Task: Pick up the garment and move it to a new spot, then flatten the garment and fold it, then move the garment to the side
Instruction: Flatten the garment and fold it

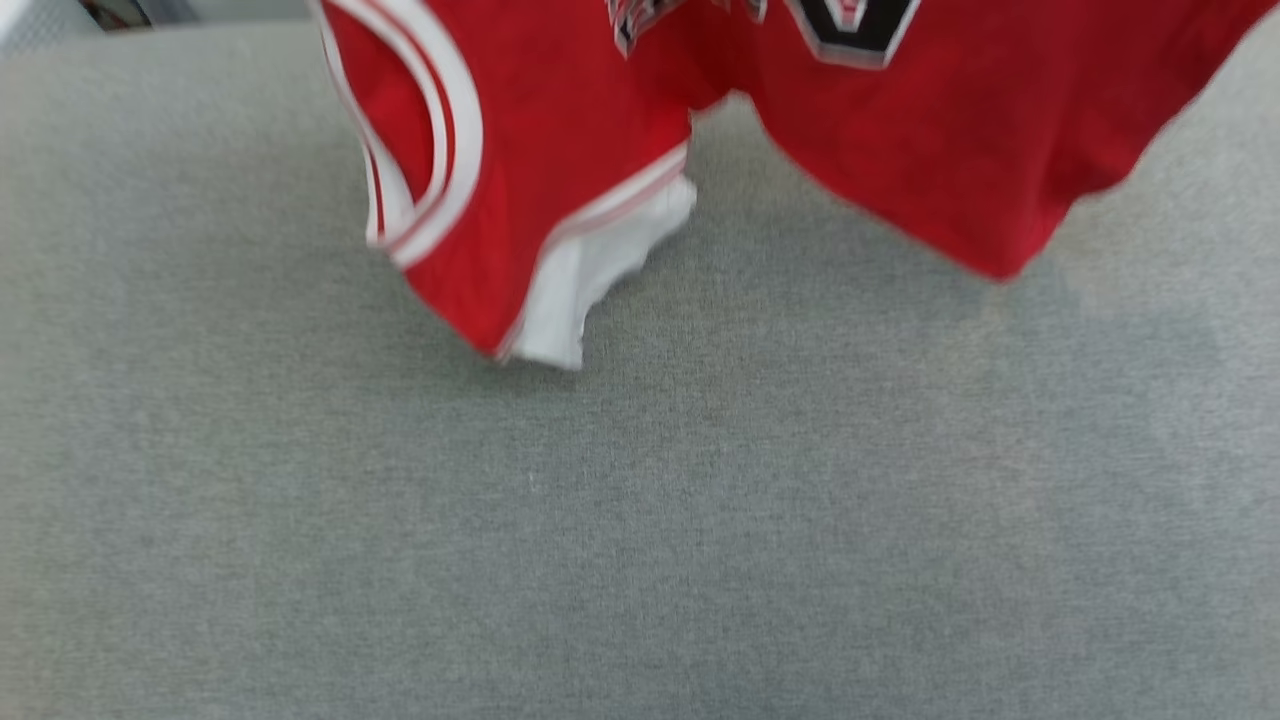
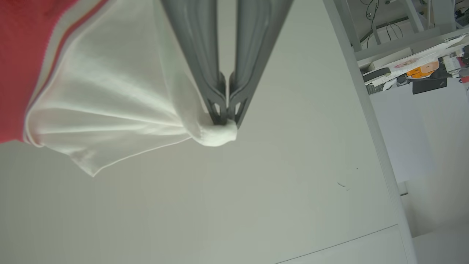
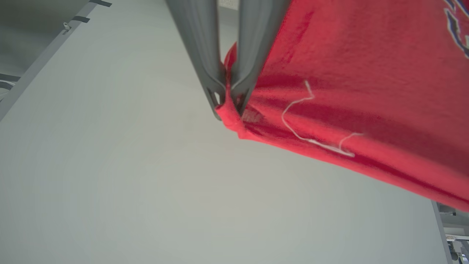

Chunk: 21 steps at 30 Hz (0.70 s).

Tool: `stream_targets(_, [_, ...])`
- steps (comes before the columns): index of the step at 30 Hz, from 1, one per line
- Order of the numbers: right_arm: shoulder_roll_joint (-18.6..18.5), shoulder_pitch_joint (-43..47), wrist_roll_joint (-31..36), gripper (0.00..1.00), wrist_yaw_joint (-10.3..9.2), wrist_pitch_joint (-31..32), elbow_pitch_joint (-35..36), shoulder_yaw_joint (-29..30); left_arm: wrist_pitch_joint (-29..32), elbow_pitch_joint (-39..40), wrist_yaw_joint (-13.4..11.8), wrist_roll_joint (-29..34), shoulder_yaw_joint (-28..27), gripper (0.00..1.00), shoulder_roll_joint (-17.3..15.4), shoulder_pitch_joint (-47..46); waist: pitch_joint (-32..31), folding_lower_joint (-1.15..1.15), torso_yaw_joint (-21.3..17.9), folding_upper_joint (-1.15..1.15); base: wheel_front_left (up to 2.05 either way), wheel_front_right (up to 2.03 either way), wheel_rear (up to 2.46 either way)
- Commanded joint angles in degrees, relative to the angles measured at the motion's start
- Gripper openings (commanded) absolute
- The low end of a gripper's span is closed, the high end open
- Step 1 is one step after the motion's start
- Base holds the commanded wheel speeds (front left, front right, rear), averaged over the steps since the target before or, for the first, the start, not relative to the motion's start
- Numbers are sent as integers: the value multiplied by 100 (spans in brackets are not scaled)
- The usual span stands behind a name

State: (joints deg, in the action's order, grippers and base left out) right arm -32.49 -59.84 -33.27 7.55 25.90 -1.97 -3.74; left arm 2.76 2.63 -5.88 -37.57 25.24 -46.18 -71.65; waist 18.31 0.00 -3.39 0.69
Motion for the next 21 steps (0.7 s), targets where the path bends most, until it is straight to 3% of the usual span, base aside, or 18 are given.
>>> stream_targets(1, [-3,-279,91,0,-6,-87,-163,-5,52,-198,101,97,16,0,-32,-340,860,0,-69,-69,0,0,0])
stream_targets(8, [177,-1627,525,0,-6,-667,-1379,-260,104,-1510,676,522,361,0,415,-1949,1577,0,-63,-69,0,0,0])
stream_targets(21, [817,-3500,1422,0,-6,-2403,-3704,-110,-1067,-3878,821,800,317,0,1375,-3809,2234,0,-30,-69,0,0,0])
